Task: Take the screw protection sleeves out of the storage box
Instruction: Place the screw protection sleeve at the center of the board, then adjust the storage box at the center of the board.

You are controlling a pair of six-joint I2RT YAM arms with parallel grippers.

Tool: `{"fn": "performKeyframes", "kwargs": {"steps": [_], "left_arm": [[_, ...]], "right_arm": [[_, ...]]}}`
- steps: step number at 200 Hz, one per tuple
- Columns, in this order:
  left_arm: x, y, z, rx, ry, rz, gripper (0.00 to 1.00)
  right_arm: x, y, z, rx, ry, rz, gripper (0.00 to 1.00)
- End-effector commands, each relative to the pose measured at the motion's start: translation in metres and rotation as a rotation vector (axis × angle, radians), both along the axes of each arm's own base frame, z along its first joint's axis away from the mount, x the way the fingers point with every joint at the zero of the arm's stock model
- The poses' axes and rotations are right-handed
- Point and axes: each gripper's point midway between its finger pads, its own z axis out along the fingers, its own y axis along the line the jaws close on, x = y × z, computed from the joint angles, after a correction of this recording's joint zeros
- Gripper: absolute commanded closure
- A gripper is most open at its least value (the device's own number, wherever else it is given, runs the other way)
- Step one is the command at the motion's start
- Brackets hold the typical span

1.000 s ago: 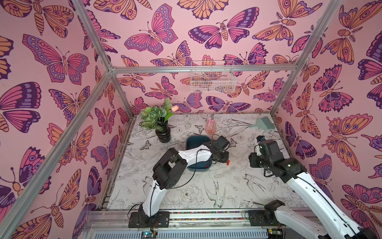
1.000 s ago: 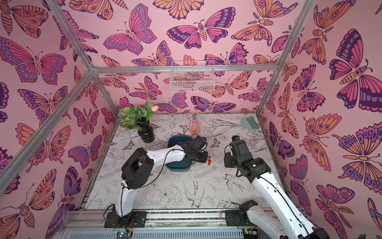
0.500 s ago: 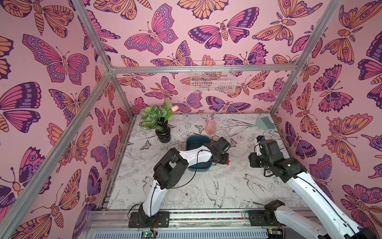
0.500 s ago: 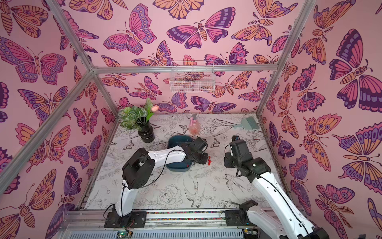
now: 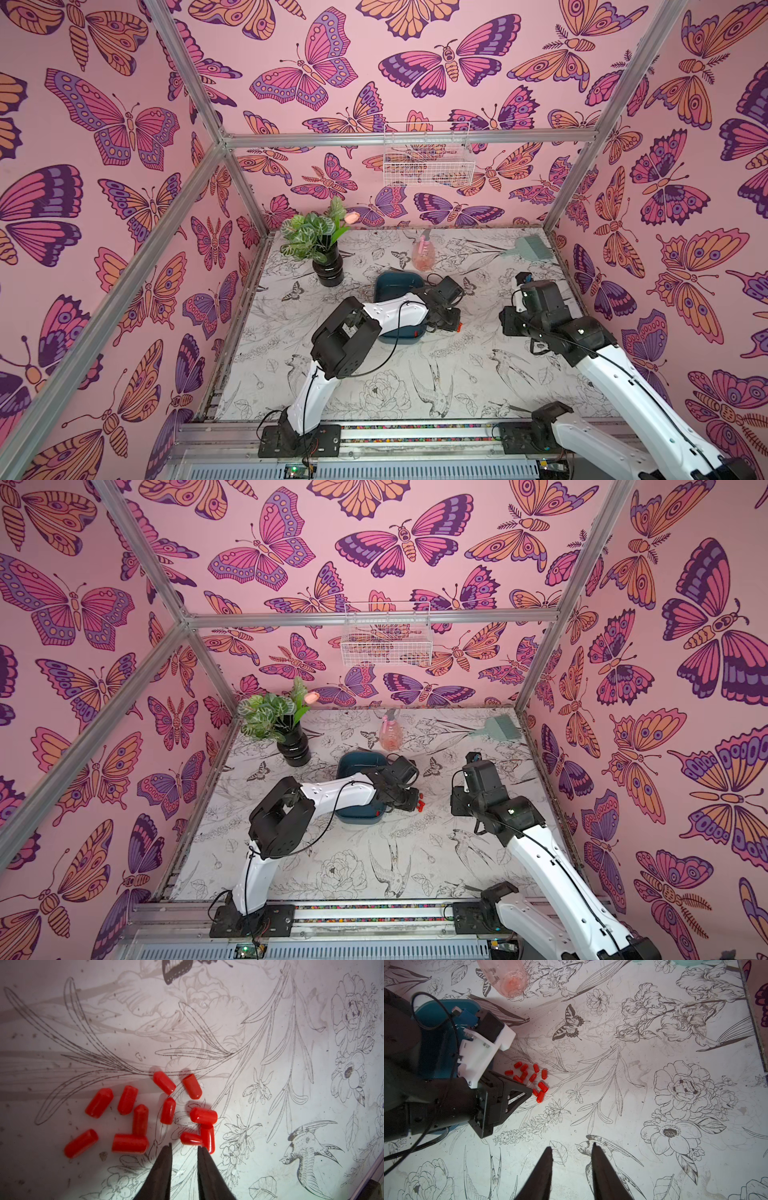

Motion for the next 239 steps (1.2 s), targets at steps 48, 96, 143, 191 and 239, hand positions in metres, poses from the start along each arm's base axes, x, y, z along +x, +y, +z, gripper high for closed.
{"fn": "performKeyframes", "kwargs": {"steps": [48,96,143,191,239], "left_arm": [[0.004,-0.006,0.044,-0.046,-0.064,-0.021,0.66],[-0.003,-0.001,0.100,-0.116,-0.138,-0.029,0.63],[-0.017,0.053,0.139,-0.080,-0.258,0.001,0.60],[-0.030,0.161,0.136,0.023,-0.278,0.149,0.55],[-0.028,0.235,0.127,0.005,-0.239,0.288,0.48]], "right_arm": [[0.001,0.001,-0.003,0.011,0.012,-0.001,0.64],[0.003,0.004,-0.007,0.011,0.030,0.011,0.63],[0.002,0.009,-0.006,0.029,0.044,0.032,0.62],[0.006,0.021,-0.019,0.053,0.089,0.060,0.61],[0.010,0.069,-0.024,0.262,0.170,0.159,0.51]]}}
